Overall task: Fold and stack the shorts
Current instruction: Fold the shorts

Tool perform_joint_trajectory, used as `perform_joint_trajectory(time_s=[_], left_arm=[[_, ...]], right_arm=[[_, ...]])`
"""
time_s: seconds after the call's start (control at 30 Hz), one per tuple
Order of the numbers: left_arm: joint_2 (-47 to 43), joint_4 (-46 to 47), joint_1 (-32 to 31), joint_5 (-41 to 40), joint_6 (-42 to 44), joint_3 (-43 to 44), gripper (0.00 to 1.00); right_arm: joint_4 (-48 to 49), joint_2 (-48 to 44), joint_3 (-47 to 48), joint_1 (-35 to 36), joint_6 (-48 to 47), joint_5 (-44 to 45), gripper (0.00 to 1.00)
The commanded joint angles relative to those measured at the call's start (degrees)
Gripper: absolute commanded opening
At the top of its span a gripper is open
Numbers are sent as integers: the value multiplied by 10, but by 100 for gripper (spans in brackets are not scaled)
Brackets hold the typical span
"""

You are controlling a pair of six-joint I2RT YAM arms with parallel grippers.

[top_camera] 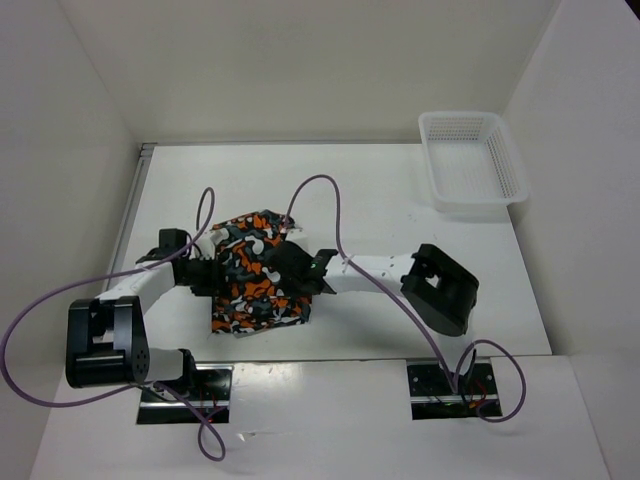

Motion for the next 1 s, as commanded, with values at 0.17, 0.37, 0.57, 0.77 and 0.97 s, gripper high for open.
perform_joint_trajectory(time_s=[0.17, 0.37, 0.57, 0.77, 0.97], left_arm=[[-13, -12, 2, -33, 5, 57, 19], [-13, -6, 2, -26, 5, 52, 19], [-18, -6, 2, -21, 5, 57, 19], [-18, -12, 2, -16, 5, 73, 19], [-28, -18, 2, -11, 5, 79, 19]], right_arm=[[-10, -98, 57, 13, -15, -24, 0], [36, -18, 31, 32, -15, -59, 0], [16, -1, 25, 32, -21, -49, 0], [-20, -63, 99, 1, -62, -10, 0], [-33, -19, 177, -88, -74, -23, 1]])
